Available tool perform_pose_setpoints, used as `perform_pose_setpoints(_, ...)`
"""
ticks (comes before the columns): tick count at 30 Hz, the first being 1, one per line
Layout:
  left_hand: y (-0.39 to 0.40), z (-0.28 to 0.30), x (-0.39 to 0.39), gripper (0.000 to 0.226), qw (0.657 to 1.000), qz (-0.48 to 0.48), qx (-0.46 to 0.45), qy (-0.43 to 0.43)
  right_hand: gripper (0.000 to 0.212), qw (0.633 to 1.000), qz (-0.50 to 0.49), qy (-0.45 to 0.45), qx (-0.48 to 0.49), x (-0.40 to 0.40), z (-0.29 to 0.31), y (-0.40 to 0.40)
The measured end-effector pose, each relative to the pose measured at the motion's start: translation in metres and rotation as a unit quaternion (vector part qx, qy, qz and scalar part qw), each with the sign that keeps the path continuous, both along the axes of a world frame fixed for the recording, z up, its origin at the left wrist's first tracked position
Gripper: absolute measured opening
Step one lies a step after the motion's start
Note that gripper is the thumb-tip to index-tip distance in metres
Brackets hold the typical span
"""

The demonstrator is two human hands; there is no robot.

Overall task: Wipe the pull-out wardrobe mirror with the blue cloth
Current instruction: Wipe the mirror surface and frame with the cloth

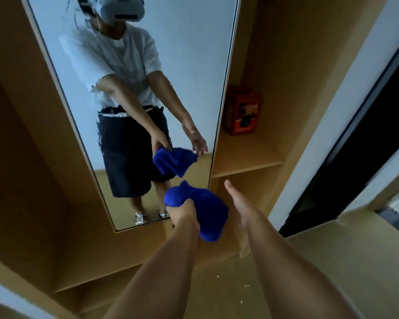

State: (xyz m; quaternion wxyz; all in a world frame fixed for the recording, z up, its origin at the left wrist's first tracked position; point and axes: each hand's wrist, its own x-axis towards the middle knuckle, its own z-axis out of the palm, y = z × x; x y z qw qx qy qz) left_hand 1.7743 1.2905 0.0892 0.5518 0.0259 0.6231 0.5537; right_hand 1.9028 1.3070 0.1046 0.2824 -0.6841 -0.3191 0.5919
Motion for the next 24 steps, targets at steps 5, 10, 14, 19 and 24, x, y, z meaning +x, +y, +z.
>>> perform_pose_setpoints(5,-0.008,0.005,-0.046,0.064,0.976,-0.153,0.054,0.147,0.092,0.978,0.113,-0.119,0.126,-0.048,0.010,-0.001)
perform_pose_setpoints(10,-0.012,0.026,-0.067,0.028,0.981,-0.155,0.100,0.060,0.080,0.982,0.132,-0.038,0.129,-0.087,0.017,-0.007)
perform_pose_setpoints(14,-0.012,0.041,-0.080,0.026,0.983,-0.133,0.115,0.055,0.070,0.979,0.166,0.063,0.097,-0.098,0.035,-0.008)
perform_pose_setpoints(19,-0.007,0.064,-0.096,0.046,0.986,-0.126,0.103,0.027,0.050,0.965,0.199,0.145,0.085,-0.106,0.058,-0.006)
perform_pose_setpoints(24,0.000,0.081,-0.099,0.051,0.972,-0.113,0.141,0.149,0.035,0.966,0.135,0.184,0.119,-0.116,0.070,-0.005)
